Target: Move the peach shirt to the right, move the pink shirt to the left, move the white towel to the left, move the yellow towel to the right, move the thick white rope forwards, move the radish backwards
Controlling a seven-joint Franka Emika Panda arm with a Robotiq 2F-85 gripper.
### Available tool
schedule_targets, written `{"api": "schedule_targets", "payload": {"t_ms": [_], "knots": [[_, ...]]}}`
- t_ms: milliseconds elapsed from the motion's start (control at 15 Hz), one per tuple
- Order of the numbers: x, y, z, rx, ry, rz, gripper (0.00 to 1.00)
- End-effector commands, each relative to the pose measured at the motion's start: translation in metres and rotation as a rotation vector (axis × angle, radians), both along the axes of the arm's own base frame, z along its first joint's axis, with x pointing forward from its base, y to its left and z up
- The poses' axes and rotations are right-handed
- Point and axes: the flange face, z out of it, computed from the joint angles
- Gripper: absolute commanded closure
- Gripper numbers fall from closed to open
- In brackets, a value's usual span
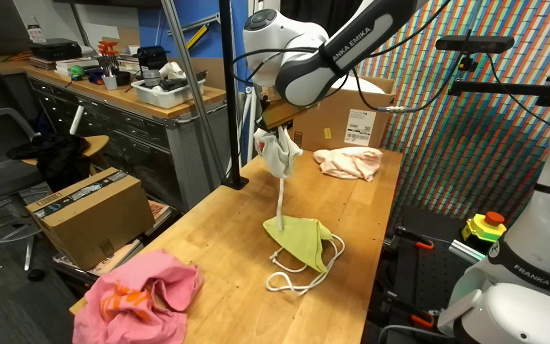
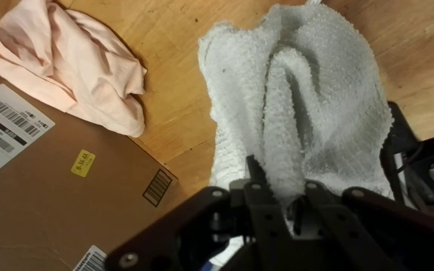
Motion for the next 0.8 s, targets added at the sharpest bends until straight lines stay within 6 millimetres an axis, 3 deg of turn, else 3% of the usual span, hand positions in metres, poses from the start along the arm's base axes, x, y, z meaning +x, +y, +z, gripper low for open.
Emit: {"api": "schedule_targets", "payload": {"t_ms": [0, 467, 733], "knots": [[0.022, -0.008, 0.003, 0.006, -0.058, -0.074, 0.91], [0.008, 0.050, 0.008, 0.344, -0.024, 0.160, 0.91], [-0.002, 0.073, 0.012, 0.546, -0.039, 0.232, 0.93]]}}
